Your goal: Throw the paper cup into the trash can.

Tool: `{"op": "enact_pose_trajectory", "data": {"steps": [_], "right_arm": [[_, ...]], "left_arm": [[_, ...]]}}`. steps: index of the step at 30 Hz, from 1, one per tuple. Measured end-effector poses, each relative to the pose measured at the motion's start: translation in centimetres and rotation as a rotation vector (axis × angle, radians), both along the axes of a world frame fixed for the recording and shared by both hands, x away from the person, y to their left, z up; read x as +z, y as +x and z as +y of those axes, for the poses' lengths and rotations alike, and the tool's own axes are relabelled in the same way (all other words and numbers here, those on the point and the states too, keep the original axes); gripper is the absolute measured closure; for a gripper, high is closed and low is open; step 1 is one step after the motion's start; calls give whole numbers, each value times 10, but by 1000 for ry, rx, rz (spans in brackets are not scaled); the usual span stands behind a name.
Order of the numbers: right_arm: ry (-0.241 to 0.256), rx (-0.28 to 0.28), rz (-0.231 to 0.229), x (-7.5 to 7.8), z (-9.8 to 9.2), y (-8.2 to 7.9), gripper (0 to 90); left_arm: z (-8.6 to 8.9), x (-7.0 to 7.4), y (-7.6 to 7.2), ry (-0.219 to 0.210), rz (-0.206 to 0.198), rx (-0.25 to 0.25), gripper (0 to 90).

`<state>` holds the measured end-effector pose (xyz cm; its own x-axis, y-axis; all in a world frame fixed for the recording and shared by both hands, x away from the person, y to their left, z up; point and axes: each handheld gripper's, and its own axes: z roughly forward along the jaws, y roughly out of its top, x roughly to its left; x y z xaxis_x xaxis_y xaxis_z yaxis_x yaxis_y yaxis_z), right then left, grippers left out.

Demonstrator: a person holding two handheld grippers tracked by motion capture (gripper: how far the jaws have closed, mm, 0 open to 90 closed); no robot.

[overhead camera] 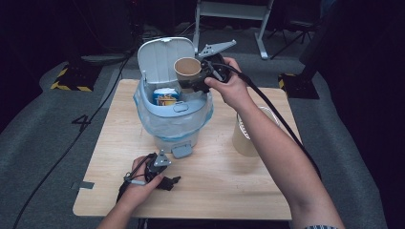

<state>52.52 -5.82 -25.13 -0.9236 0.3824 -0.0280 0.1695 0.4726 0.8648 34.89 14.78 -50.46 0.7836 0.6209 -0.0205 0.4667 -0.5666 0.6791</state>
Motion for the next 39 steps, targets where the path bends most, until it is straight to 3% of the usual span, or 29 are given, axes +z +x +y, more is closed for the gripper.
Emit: {"op": "enact_pose_trajectory", "data": {"steps": [6, 8, 10, 12, 14, 16, 20, 26, 39], "right_arm": [[-62, -5, -4, -9, 8, 2, 277], [-84, 5, -4, -13, 10, 3, 233], [-73, 6, -5, -17, 11, 2, 126], [-49, 14, -13, -17, 11, 1, 187], [-18, 13, -13, -14, 12, 0, 142], [1, 32, -46, -11, 10, -3, 159], [4, 52, -88, -3, 4, -8, 162], [37, 18, -100, 10, -16, -16, 168], [31, -76, -104, 33, -84, -42, 199]], "left_arm": [[0, 0, 0, 2, 0, -1, 93], [0, 0, 0, 5, 0, -4, 93], [0, 0, 0, 5, 0, -4, 93], [0, 0, 0, 5, 0, -4, 93], [0, 0, 0, 4, 0, -4, 93], [0, 0, 0, 2, 0, -1, 94], [0, 0, 0, 1, 1, -2, 93], [1, 0, 0, 4, 2, -3, 93], [17, 0, -3, -1, 2, 51, 93]]}}
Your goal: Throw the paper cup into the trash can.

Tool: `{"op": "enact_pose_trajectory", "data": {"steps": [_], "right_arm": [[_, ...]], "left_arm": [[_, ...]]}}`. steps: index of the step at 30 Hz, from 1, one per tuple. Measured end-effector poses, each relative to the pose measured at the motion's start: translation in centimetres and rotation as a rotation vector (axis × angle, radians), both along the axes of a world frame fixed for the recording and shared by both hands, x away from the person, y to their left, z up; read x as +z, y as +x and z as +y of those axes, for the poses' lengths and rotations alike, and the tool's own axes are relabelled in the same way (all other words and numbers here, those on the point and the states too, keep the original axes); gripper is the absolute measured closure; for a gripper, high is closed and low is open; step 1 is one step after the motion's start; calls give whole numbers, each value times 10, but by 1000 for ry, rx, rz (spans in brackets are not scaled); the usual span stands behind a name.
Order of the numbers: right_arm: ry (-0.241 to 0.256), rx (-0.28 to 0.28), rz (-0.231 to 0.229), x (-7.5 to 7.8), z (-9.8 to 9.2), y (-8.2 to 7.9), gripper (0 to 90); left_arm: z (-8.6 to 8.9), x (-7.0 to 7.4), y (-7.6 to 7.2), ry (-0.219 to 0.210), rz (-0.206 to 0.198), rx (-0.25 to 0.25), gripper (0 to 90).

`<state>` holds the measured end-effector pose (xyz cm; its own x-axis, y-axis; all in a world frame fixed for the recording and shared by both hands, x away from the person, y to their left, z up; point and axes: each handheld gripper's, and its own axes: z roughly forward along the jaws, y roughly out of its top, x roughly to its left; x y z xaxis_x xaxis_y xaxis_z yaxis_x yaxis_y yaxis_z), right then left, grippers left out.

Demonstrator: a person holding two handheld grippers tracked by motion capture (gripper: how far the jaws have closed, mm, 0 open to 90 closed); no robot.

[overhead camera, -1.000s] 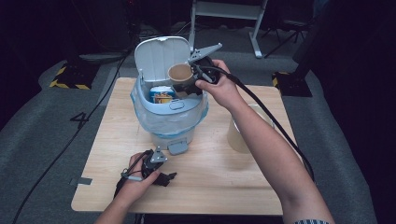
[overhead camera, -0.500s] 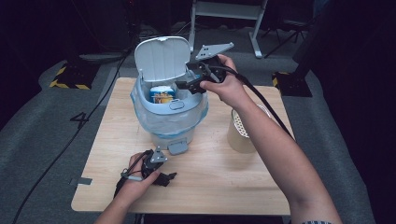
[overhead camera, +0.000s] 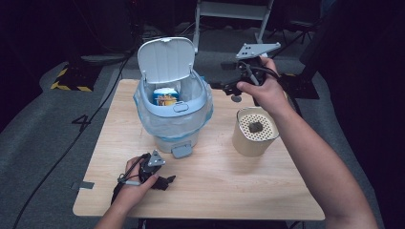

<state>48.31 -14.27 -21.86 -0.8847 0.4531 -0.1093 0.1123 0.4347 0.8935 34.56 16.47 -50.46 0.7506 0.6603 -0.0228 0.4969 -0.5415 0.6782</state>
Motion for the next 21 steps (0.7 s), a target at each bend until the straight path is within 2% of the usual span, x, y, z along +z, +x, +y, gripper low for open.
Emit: {"op": "enact_pose_trajectory", "data": {"steps": [10, 21], "right_arm": [[-14, -64, 13, -1, -58, -22, 208], [-23, -150, 52, -20, -121, -54, 224]], "left_arm": [[3, 0, 0, 1, -4, 3, 93], [2, 0, 0, 6, -6, 10, 90]]}}
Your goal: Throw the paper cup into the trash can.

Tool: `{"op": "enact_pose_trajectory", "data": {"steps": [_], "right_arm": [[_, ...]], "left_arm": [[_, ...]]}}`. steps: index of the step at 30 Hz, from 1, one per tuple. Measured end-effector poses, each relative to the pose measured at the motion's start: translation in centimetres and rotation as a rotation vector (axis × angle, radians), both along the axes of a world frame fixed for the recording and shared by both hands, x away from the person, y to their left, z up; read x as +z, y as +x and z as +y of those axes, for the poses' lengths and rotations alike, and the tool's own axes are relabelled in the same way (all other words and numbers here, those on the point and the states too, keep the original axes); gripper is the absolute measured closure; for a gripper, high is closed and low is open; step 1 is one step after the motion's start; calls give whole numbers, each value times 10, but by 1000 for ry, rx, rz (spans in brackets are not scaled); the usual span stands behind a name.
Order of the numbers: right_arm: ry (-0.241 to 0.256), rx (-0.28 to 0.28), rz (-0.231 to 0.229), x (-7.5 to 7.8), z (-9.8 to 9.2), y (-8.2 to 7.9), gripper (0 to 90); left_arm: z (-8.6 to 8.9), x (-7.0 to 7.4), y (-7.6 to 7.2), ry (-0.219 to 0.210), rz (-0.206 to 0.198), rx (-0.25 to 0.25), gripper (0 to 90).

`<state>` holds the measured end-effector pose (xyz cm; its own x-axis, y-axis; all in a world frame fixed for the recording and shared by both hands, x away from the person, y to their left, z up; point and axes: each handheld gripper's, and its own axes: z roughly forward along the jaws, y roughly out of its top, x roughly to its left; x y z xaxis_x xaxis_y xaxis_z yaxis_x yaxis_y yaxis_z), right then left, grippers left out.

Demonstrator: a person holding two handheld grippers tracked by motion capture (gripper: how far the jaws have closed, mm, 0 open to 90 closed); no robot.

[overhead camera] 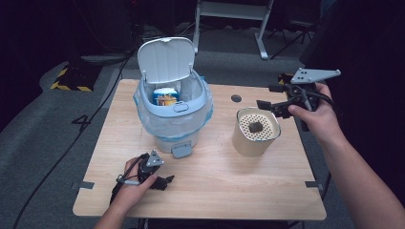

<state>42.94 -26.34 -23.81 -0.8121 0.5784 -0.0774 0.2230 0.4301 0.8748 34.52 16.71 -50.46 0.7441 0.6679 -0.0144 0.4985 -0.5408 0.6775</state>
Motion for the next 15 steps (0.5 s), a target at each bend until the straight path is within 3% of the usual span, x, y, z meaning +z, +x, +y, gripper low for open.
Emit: {"op": "enact_pose_trajectory", "data": {"steps": [7, 14, 15], "right_arm": [[6, -37, 13, -29, -33, -17, 226], [-48, -77, 35, -58, -55, -27, 239], [-70, -90, 60, -70, -60, -30, 245]], "left_arm": [[0, 0, 2, 5, 4, -3, 63], [0, 0, 2, 4, 6, -4, 61], [-1, 0, 2, 3, 6, -2, 60]]}}
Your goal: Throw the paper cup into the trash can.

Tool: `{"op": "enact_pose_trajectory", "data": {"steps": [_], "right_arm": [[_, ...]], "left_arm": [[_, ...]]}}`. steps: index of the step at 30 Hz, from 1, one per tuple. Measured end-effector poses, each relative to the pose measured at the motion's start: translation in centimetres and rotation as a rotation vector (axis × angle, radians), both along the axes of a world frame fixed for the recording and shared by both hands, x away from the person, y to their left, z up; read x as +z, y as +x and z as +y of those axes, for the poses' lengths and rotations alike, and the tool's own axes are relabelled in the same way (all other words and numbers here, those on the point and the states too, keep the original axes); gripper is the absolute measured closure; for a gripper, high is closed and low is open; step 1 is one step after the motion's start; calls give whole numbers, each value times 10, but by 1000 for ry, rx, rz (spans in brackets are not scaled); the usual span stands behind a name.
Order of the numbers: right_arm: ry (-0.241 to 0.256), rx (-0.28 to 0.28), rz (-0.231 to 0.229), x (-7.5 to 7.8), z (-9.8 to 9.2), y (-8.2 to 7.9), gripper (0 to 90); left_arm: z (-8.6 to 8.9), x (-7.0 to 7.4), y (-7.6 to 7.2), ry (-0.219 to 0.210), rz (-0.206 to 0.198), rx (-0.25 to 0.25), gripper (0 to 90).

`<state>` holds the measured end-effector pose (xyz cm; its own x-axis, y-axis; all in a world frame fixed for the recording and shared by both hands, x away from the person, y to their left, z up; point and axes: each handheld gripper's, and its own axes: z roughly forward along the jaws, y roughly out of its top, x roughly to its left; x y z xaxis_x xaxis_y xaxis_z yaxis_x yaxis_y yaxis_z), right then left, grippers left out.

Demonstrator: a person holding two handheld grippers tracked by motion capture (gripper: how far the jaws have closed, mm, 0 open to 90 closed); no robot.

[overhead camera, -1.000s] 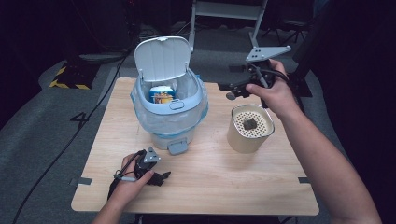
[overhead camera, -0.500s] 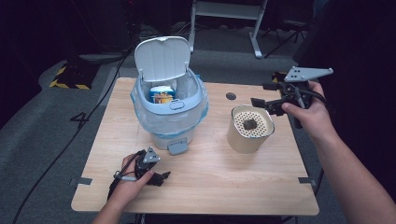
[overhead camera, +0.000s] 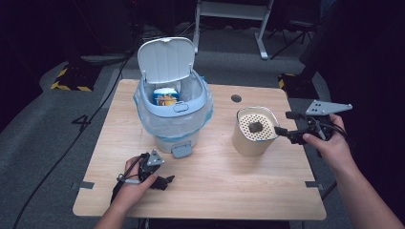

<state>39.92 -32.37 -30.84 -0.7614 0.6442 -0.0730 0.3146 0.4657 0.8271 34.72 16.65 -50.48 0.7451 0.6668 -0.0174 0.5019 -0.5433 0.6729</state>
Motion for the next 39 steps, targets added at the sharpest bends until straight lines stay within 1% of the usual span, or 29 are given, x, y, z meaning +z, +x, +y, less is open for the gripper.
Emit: {"op": "enact_pose_trajectory", "data": {"steps": [3, 4, 6, 10, 12, 14, 15, 16, 18, 19, 20, 21, 25, 27, 30, 32, 35, 37, 38, 39], "right_arm": [[-32, -17, 11, -14, -6, -6, 245], [-31, -19, 17, -20, -8, -9, 245], [-27, -28, 30, -31, -14, -14, 245], [4, -37, 60, -52, -24, -19, 244], [7, -46, 76, -63, -28, -20, 243], [10, -55, 86, -72, -32, -22, 243], [10, -55, 86, -72, -32, -22, 243], [15, -67, 92, -83, -36, -24, 241], [10, -73, 96, -91, -37, -26, 234], [5, -74, 94, -96, -38, -27, 231], [5, -74, 94, -96, -38, -27, 231], [2, -77, 89, -107, -39, -29, 227], [-2, -92, 91, -126, -39, -32, 223], [-10, -89, 103, -136, -38, -33, 218], [-16, -89, 118, -150, -36, -33, 215], [-28, -88, 126, -160, -34, -33, 214], [-60, -89, 138, -175, -29, -33, 210], [-70, -85, 135, -184, -27, -34, 204], [-71, -83, 132, -187, -27, -34, 200], [-73, -80, 135, -190, -27, -34, 195]], "left_arm": [[0, 0, 0, 1, -1, 4, 59], [0, 0, 0, 1, 0, 5, 56], [0, 0, 0, 4, 0, 11, 49], [0, 0, 0, 5, 1, 12, 45], [-1, 0, -1, 2, 6, 20, 45], [-1, 0, -1, 4, 2, 29, 46], [-1, 0, -1, 4, 2, 29, 46], [-1, 0, -2, 3, 3, 29, 46], [-1, 0, -2, 4, 3, 30, 46], [-1, 0, -2, 3, 3, 31, 46], [-1, 0, -2, 3, 3, 31, 46], [-1, 0, -2, 2, 4, 32, 46], [0, 0, -2, 2, -1, 36, 51], [1, 0, -3, -8, -3, 37, 81], [2, 1, -2, -14, -7, 41, 156], [2, 1, -2, -13, -10, 39, 157], [2, 2, -3, -9, -11, 42, 165], [3, 3, -4, -6, -8, 42, 179], [3, 3, -4, -7, -5, 41, 185], [4, 4, -4, 1, -11, 37, 192]]}}
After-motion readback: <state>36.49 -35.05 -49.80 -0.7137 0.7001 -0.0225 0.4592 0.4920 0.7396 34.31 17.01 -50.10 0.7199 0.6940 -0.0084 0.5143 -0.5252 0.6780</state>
